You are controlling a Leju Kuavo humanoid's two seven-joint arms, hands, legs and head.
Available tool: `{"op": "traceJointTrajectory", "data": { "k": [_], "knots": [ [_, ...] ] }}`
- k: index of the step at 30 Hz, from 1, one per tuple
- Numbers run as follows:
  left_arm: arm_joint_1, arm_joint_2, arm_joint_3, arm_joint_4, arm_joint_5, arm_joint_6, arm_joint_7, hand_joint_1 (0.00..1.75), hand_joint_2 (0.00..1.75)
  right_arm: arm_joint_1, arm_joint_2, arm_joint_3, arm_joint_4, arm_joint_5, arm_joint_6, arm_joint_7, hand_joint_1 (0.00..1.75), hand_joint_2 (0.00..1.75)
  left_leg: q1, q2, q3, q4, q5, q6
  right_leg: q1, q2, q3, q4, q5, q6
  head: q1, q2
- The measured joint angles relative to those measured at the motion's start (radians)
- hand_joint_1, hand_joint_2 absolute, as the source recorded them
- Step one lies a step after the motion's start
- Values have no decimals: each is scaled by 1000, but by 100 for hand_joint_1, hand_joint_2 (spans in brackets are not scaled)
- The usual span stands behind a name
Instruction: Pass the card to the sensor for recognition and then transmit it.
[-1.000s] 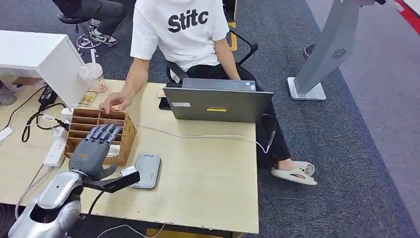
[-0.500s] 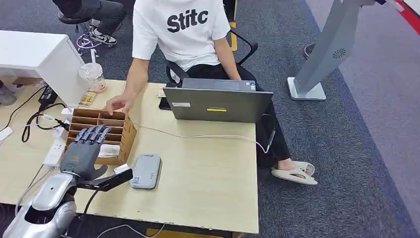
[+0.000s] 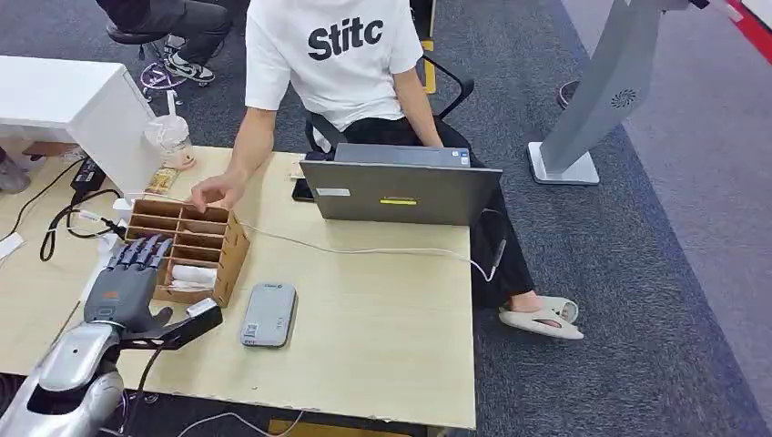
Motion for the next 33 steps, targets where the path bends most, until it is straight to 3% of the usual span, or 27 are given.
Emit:
{"op": "traceJointTrajectory", "data": {
  "k": [11,13,15,17,21,22,23,24,26,33],
  "knots": [
    [10,-24,20,40,-18,35,-14,3,175,0,0,0,0,21,-2,0,0,175,0,0,0,0,0,0,0,0,0,0,0,0,0,0],
    [12,-29,24,41,-22,42,-15,10,175,0,0,0,0,24,-2,0,0,175,0,0,0,0,0,0,0,0,0,0,0,0,0,0],
    [12,-35,32,41,-24,42,-18,28,175,0,0,0,0,30,-2,0,0,175,0,0,0,0,0,0,0,0,0,0,0,0,0,0],
    [13,-40,35,43,-29,44,-19,28,175,0,0,1,0,31,-1,0,0,175,0,0,0,0,0,0,0,0,0,0,0,0,0,0],
    [17,-47,37,44,-33,46,-31,44,175,0,0,1,0,32,-1,0,0,175,0,0,0,0,0,0,0,0,0,0,0,0,0,0],
    [18,-49,37,45,-33,46,-31,58,175,0,0,1,0,32,-1,0,0,175,0,0,0,0,0,0,0,0,0,0,0,0,0,0],
    [18,-50,37,45,-34,47,-30,84,175,0,0,1,0,32,-1,0,0,175,0,0,0,0,0,0,0,0,0,0,0,0,0,0],
    [19,-51,37,46,-35,48,-31,143,175,0,0,1,0,32,-1,0,0,175,0,0,0,0,0,0,0,0,0,0,0,0,0,0],
    [22,-54,38,46,-37,52,-31,155,175,0,0,1,0,33,-2,0,0,175,0,0,0,0,0,0,0,0,0,0,0,0,0,0],
    [28,-65,51,46,-43,63,-35,155,175,0,0,1,0,40,-2,0,0,175,0,0,0,0,0,0,0,0,0,0,0,0,0,0]
  ]
}}
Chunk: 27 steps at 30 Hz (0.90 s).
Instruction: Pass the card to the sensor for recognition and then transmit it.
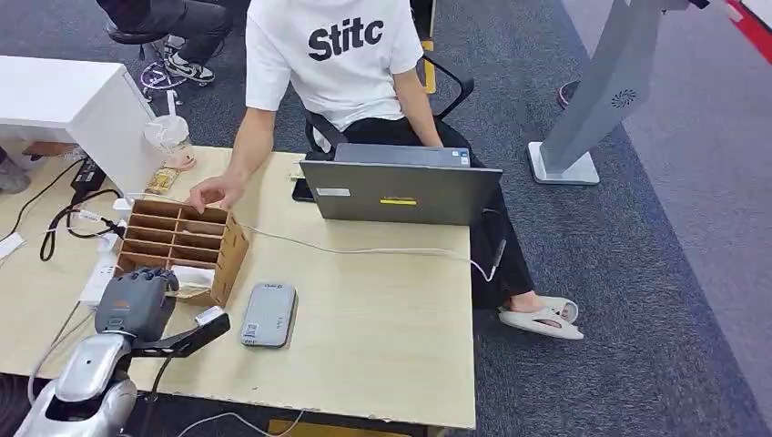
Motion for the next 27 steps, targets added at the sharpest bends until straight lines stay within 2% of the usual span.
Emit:
{"op": "traceJointTrajectory", "data": {
  "k": [9,12,17,18,19,27],
  "knots": [
    [0,-7,6,0,-2,1,-1,164,175,0,0,0,0,0,0,0,0,175,0,0,0,0,0,0,0,0,0,0,0,0,0,0],
    [0,-8,8,0,-3,1,-3,159,175,0,0,0,0,0,1,0,0,175,0,0,0,0,0,0,0,0,0,0,0,0,0,0],
    [1,-8,10,0,-12,3,-16,162,175,0,0,0,0,10,1,1,0,175,0,0,0,0,0,0,0,0,0,0,0,0,0,0],
    [1,-8,10,0,-15,6,-14,173,175,0,0,0,0,12,1,2,0,175,0,0,0,0,0,0,0,0,0,0,0,0,0,0],
    [1,-8,10,0,-17,11,-13,175,175,0,0,0,0,12,1,3,0,175,0,0,0,0,0,0,0,0,0,0,0,0,0,0],
    [-1,-19,37,-16,-23,69,-11,175,175,0,0,0,0,22,1,3,0,175,0,0,0,0,0,0,0,0,0,0,0,0,0,0]
  ]
}}
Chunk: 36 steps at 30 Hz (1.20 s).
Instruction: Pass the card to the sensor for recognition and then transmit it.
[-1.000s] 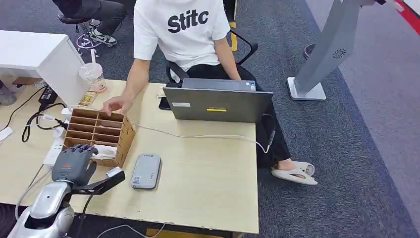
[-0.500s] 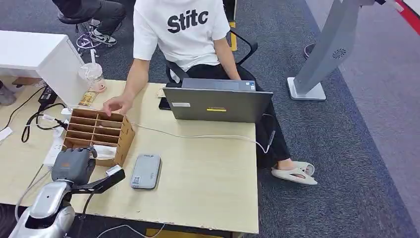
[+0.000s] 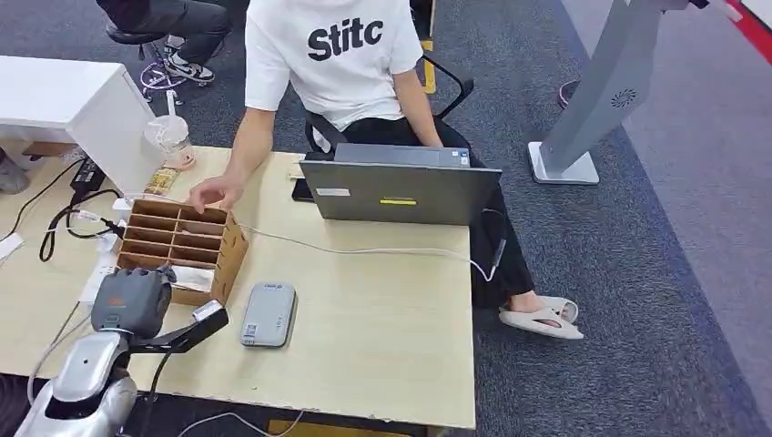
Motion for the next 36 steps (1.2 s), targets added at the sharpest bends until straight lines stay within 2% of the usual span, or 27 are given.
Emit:
{"op": "traceJointTrajectory", "data": {
  "k": [8,19,32,36],
  "knots": [
    [-5,-12,40,-48,8,44,-3,175,175,0,0,0,0,4,-1,0,0,175,0,0,0,0,0,0,0,0,0,0,0,0,0,0],
    [-27,-17,106,-113,35,67,-7,175,175,0,0,0,0,16,-1,3,0,175,0,0,0,0,0,0,0,0,0,0,0,0,0,0],
    [-78,-10,165,-117,27,76,-18,175,175,0,0,0,0,31,0,3,0,175,0,0,0,0,0,0,0,0,0,0,0,0,0,0],
    [-115,-1,176,-110,5,79,6,175,175,-1,0,0,0,40,-1,8,0,175,0,0,0,0,0,0,0,-1,0,0,0,0,0,0]
  ]
}}
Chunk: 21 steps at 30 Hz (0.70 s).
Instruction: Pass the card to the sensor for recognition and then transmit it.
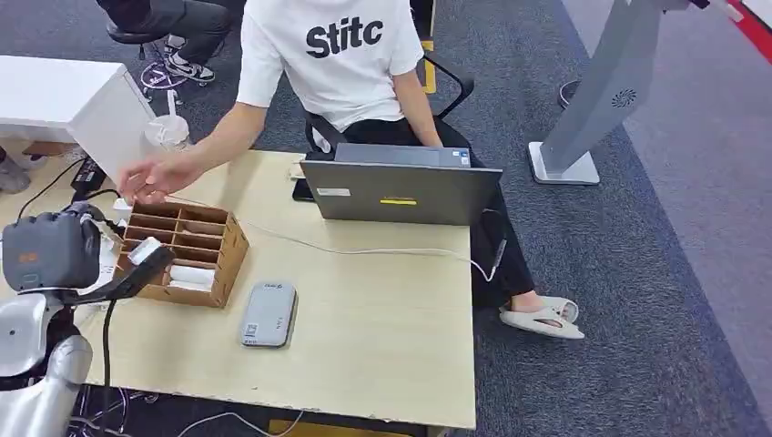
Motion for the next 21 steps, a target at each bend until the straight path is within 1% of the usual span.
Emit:
{"op": "traceJointTrajectory", "data": {
  "k": [3,7,10,14,16,21],
  "knots": [
    [-83,19,23,34,-11,-13,18,175,175,-1,0,0,0,10,0,0,0,175,0,0,0,0,1,0,0,0,0,0,0,0,0,0],
    [-207,54,38,132,-83,-23,39,175,175,-2,0,0,0,24,0,2,0,175,0,0,0,0,1,-1,0,0,0,1,0,0,0,0],
    [-283,63,38,198,-123,-17,47,175,175,-5,0,0,0,32,0,3,0,175,0,0,1,0,1,-1,0,1,0,1,0,0,-1,0],
    [-333,60,38,262,-140,-11,47,175,175,-6,0,0,0,34,0,3,0,175,0,0,0,0,1,-1,0,1,-1,1,0,0,0,0],
    [-352,55,38,278,-142,-2,47,175,175,-6,0,0,0,34,0,3,0,175,0,0,0,0,1,-1,0,1,0,1,0,0,0,0],
    [-356,27,38,285,-77,28,22,175,175,-7,0,0,0,37,0,11,0,175,0,0,1,0,1,-1,0,1,-1,1,0,0,0,0]
  ]
}}
